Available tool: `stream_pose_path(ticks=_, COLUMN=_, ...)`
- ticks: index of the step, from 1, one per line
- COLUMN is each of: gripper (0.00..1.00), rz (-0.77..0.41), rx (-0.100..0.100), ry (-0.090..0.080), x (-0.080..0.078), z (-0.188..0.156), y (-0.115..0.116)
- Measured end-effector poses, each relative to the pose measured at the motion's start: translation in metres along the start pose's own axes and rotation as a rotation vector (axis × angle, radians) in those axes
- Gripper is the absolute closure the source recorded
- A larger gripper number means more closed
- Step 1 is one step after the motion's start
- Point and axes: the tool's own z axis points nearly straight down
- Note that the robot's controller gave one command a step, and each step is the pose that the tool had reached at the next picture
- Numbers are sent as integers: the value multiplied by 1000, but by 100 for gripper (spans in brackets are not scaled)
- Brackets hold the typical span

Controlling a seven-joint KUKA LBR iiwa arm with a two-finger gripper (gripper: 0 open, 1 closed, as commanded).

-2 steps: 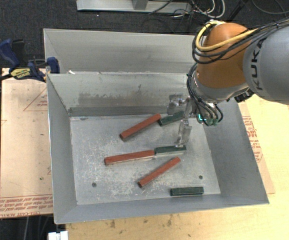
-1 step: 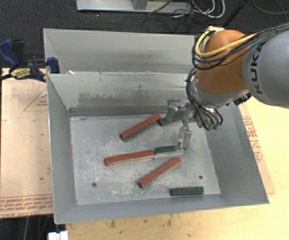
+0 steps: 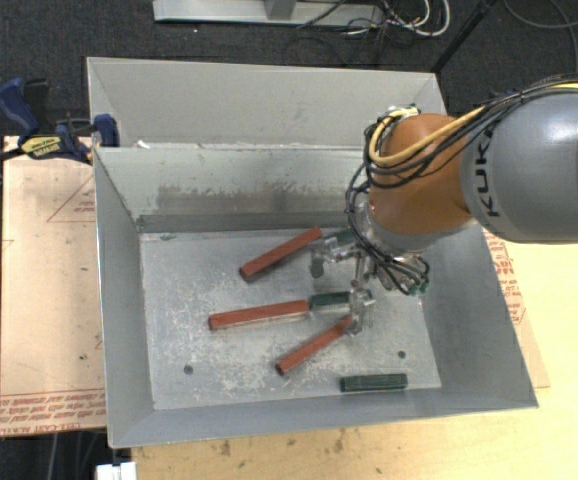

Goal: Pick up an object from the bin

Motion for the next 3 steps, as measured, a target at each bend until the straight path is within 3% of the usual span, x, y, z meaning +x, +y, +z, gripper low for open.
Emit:
stream_pose_path(ticks=1, gripper=100, rz=82, rx=2, ry=6, x=-3, z=27, y=29)
stream_pose_path(ticks=2, gripper=100, rz=82, rx=2, ry=6, x=-3, z=27, y=29)
stream_pose_path(ticks=3, gripper=100, rz=104, rx=-3, ry=9, x=-3, z=-19, y=17)
